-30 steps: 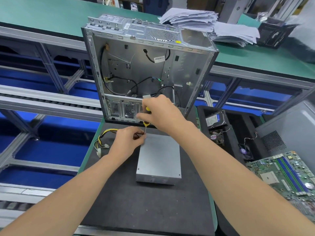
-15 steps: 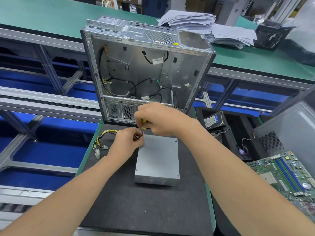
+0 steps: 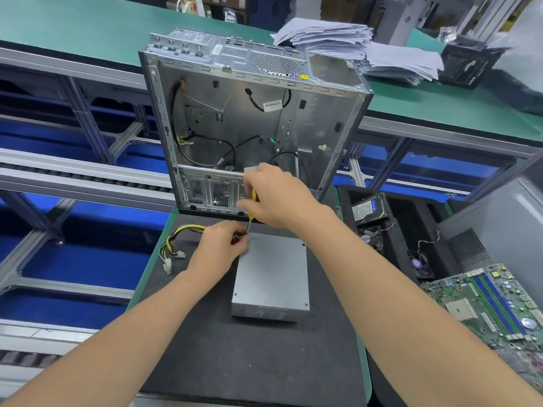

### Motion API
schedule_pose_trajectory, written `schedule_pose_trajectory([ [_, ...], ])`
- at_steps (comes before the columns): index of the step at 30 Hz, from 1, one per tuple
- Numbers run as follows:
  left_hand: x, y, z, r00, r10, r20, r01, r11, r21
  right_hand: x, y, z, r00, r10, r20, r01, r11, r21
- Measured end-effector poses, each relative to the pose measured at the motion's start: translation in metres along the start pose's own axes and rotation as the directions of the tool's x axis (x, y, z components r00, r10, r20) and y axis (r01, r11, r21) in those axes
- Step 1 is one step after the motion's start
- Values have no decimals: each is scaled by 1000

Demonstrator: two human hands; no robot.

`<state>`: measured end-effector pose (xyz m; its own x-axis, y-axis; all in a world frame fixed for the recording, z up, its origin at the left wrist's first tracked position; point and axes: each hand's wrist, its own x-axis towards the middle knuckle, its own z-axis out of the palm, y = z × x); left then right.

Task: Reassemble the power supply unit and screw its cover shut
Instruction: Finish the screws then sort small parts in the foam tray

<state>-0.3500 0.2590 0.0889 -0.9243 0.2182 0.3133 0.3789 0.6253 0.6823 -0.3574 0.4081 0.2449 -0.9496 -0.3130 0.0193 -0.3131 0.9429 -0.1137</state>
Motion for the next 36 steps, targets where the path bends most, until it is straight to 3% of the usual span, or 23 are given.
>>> schedule_pose_trajectory([
  [2, -1, 1, -1, 1000, -2, 4, 2, 1000, 2, -6, 5, -10, 962, -252, 102, 253, 967, -2],
  [4, -1, 0, -2, 1000, -7, -1, 7, 1000, -3, -6, 8, -13, 917, -345, 201, 351, 936, 2],
  [8, -3, 0, 1, 1000, -31, -6, 31, 999, -23, -4, 10, -8, 962, -234, 140, 222, 970, 96],
  [12, -4, 0, 2, 999, -45, -17, 44, 998, -36, -1, 4, 5, 999, 0, 50, -6, 994, 111],
  [16, -3, 2, 2, 998, -67, -12, 66, 997, -35, 1, -5, 17, 961, 276, -29, -266, 947, 181],
  [18, -3, 3, 2, 998, -61, -3, 61, 998, -19, 1, -3, 14, 958, 286, -22, -281, 952, 125],
  [21, -2, 4, 1, 998, -55, 16, 55, 998, -13, -5, 4, 2, 1000, 14, 14, -15, 998, 66],
  [23, -3, 4, 0, 999, -47, 15, 47, 999, -12, -10, 10, -7, 971, -224, 78, 220, 974, 57],
  [25, -4, 4, 0, 999, -48, 11, 48, 999, -20, -10, 13, -10, 935, -320, 152, 315, 947, 55],
  [31, -6, 5, 1, 998, -66, 8, 66, 998, -19, -6, 4, -2, 979, -189, 73, 180, 976, 121],
  [36, -7, 10, 2, 999, -36, -19, 36, 999, 5, -2, -5, 17, 977, 193, -93, -183, 977, 105],
])
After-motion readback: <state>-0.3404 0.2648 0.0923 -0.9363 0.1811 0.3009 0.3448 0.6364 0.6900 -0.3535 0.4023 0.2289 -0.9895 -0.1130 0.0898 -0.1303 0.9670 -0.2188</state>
